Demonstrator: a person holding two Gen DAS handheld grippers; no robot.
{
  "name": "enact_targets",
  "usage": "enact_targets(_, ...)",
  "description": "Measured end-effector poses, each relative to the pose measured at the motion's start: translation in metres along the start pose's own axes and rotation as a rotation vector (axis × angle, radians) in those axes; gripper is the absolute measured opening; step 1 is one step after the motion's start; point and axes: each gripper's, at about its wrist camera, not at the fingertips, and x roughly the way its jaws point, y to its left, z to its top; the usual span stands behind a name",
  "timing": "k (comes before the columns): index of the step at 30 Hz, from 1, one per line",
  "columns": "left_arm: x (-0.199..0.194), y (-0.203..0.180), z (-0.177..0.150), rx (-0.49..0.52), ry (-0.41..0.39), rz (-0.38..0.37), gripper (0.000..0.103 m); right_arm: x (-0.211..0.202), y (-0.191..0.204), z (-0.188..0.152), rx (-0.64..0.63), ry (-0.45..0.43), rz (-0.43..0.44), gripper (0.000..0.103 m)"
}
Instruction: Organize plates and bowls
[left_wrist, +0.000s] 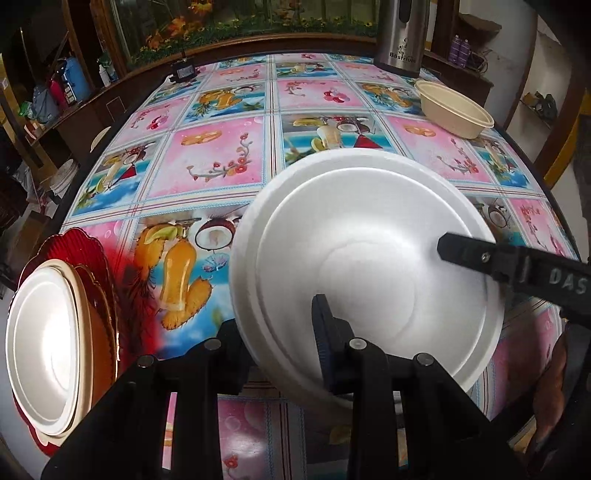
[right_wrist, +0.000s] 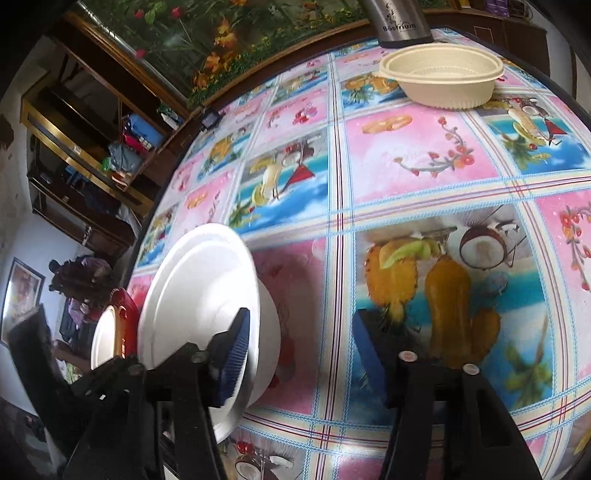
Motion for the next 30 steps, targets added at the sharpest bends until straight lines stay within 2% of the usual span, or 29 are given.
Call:
enact_targets(6,-0.003,0.0,-0.002,0.012,-0.018,-0.006,0.028,0.006,0.009,-0.004,-0.012,0.011,0.003,0.018)
enact_targets(9,-0.004,0.001,-0.003,0.015,-0.024,-0.006,0.028,0.005,0.014,-0.004,-0.026,0.004,-0.002,0.011)
enact_targets(21,-0.009,0.011,-0.005,-0.001,-0.042,0.001,0.028,0.0,0.023,-0.005,-0.028,-0.024,0.013,0.006)
enact_targets(30,-0.03,0.022,-0.007,-0.011,-0.098,0.0,0.028,-0.013,0.04,-0.005,-0.05,-0.056,0.023,0.006)
